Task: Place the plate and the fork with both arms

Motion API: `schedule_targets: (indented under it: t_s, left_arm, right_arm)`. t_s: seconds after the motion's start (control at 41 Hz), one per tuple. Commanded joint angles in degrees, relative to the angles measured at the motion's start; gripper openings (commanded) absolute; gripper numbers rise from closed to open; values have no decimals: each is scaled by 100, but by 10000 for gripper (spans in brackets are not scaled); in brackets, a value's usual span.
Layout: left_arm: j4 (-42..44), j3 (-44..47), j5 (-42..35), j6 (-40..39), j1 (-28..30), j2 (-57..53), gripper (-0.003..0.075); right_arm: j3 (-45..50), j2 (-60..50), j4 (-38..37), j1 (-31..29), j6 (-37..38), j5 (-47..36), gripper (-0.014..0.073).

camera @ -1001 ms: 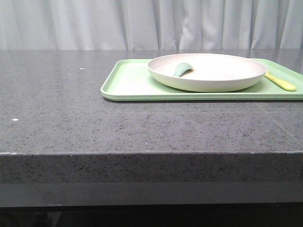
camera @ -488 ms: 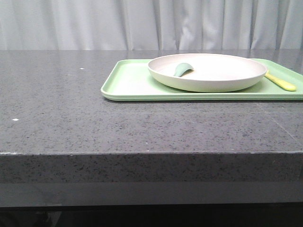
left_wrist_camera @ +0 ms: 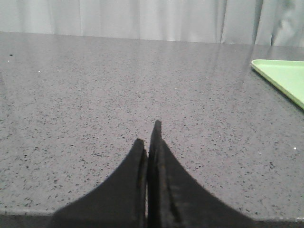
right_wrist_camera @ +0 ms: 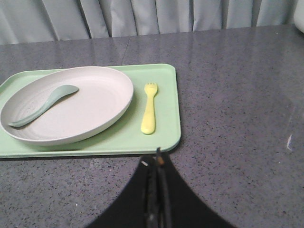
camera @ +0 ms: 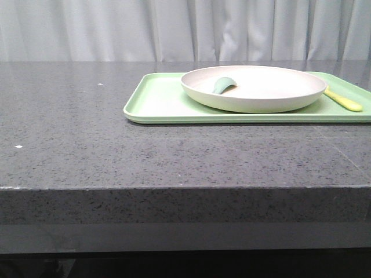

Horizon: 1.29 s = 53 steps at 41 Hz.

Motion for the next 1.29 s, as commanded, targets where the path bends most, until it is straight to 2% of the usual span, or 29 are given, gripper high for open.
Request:
schedule_targets:
  t_s: [0.0, 0.269, 0.537, 0.708, 0.977, 1.27]
  left_arm:
    - [-54, 12, -467, -27, 0, -114, -18]
    - [-54, 12, -467, -27, 0, -114, -18]
    - [-54, 12, -467, -27, 0, -114, -18]
    - [-54, 12, -467, -27, 0, -114, -18]
    - [-54, 12, -467, -27, 0, -114, -18]
    - [-54, 12, -467, -27, 0, -114, -18]
  right_arm:
    - [-130, 15, -85, -13, -64, -521, -67]
    - [555, -595, -110, 26, -710, -946, -67]
    - [1896, -1772, -110, 48, -710, -1179, -67]
    - [2309, -1808, -110, 172, -705, -1368, -67]
    - [2387, -1808, -104, 280, -705, -1012, -67]
    - [2387, -1808, -104, 280, -705, -997, -67]
